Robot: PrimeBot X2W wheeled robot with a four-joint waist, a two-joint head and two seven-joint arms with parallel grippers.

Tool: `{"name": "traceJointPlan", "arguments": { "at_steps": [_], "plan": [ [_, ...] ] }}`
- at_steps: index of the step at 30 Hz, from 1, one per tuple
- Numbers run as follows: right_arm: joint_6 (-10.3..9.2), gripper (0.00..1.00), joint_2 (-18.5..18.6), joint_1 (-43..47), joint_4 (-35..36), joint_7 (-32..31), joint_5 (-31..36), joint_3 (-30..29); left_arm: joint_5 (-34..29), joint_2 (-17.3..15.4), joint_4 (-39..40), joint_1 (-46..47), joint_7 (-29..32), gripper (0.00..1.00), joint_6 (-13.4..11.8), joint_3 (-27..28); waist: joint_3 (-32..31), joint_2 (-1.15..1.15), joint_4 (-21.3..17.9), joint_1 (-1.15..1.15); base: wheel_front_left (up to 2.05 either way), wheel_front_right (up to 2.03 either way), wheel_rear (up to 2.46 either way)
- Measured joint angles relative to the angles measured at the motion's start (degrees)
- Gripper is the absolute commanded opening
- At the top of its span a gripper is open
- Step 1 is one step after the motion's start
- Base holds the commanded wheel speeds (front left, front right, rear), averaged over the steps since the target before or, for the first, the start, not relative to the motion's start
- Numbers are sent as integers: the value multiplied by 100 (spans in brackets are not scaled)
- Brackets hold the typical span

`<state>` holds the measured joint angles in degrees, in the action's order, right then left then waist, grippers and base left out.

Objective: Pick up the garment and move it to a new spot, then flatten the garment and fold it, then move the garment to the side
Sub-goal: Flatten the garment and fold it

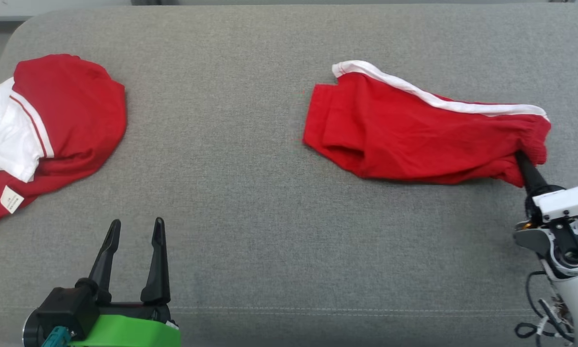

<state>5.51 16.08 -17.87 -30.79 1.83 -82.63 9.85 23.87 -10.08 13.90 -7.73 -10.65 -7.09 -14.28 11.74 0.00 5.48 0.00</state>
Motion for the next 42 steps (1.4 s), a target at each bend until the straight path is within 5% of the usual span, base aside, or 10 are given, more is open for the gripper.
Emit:
{"name": "traceJointPlan", "arguments": {
  "at_steps": [13,20,33,42],
  "plan": [
    [103,0,1311,335,487,-614,97,-187,-45,3,111,-29,0,100,0,73,138,0,-427,0,0,0,0],
    [109,0,1746,254,1386,-1054,728,408,-45,40,44,13,55,100,40,-179,150,0,-436,0,0,0,0],
    [120,0,2053,-224,2270,-1791,1362,1163,-36,291,-142,231,52,100,107,-432,159,0,138,0,0,0,0],
    [-121,0,2064,-224,2264,-2045,1468,1272,8,355,-275,246,-7,100,152,-454,178,0,713,0,0,0,0]
  ]
}}
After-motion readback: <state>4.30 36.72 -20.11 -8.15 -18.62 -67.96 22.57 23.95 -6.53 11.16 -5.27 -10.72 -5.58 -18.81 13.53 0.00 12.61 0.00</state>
